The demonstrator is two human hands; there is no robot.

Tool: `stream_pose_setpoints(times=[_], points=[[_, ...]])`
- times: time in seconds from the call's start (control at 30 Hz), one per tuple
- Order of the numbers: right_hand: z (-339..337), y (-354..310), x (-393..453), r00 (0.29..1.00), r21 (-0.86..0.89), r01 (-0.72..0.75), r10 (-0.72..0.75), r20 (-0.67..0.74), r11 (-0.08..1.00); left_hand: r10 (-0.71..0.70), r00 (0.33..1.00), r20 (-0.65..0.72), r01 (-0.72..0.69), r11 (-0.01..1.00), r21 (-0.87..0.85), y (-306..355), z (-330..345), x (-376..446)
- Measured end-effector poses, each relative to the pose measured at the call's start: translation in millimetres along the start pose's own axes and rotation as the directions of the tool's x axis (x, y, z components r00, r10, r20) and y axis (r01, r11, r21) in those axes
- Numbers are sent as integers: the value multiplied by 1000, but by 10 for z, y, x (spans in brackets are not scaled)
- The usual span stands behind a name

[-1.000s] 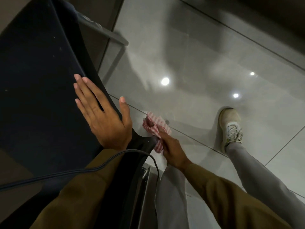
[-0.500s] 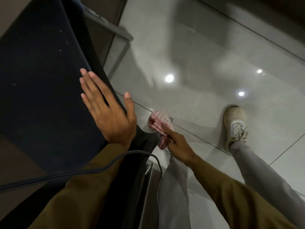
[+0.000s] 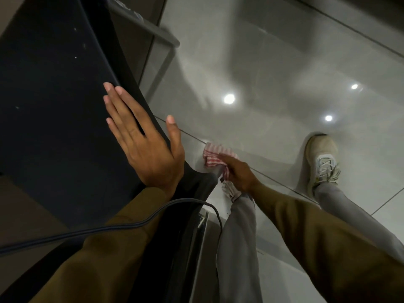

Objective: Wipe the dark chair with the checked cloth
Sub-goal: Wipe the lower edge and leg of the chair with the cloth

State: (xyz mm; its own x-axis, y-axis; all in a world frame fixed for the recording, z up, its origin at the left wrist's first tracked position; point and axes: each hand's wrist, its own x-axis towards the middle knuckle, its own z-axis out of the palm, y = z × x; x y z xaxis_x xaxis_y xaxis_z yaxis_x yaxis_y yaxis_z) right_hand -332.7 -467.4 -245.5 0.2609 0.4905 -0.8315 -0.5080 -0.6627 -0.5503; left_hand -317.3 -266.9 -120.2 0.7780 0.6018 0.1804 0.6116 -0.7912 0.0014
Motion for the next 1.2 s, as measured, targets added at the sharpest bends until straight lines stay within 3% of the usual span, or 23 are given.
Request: stream_pose_setpoints(times=[0.17,0.3,0.5,0.73,0.87,0.93,1.0,1.07,1.13,1.2], points=[[60,-30,265,986,79,-147,152,-62,986,2,1000,7,-2,1000,-7,-9,4,19],[51,-117,-252,997,35,-8,10,-73,999,-5,999,41,5,1000,-9,17,-53,21],[48,-324,-965,982,113,178,-168,-92,978,-20,997,74,21,1000,-5,40,-86,38],[50,-60,-356,980,23,85,-79,-184,996,-11,999,39,12,1000,-15,29,-38,20],[24,63,77,985,406,-111,154,-76,907,-13,1000,19,13,1000,-17,22,-22,25],[22,80,211,931,660,-224,357,-71,717,-10,1000,24,11,1000,-21,34,-20,24],[60,5,160,924,789,-198,380,-49,582,-11,1000,29,11,1000,-9,35,-33,27],[69,-129,-57,966,674,-137,249,-72,726,-16,999,37,16,1000,4,35,-42,31],[86,-230,-394,988,376,42,17,-153,926,-18,999,49,17,1000,12,45,-58,36],[153,-315,-705,954,77,229,-208,-216,970,-22,998,64,21,1000,14,52,-77,41]])
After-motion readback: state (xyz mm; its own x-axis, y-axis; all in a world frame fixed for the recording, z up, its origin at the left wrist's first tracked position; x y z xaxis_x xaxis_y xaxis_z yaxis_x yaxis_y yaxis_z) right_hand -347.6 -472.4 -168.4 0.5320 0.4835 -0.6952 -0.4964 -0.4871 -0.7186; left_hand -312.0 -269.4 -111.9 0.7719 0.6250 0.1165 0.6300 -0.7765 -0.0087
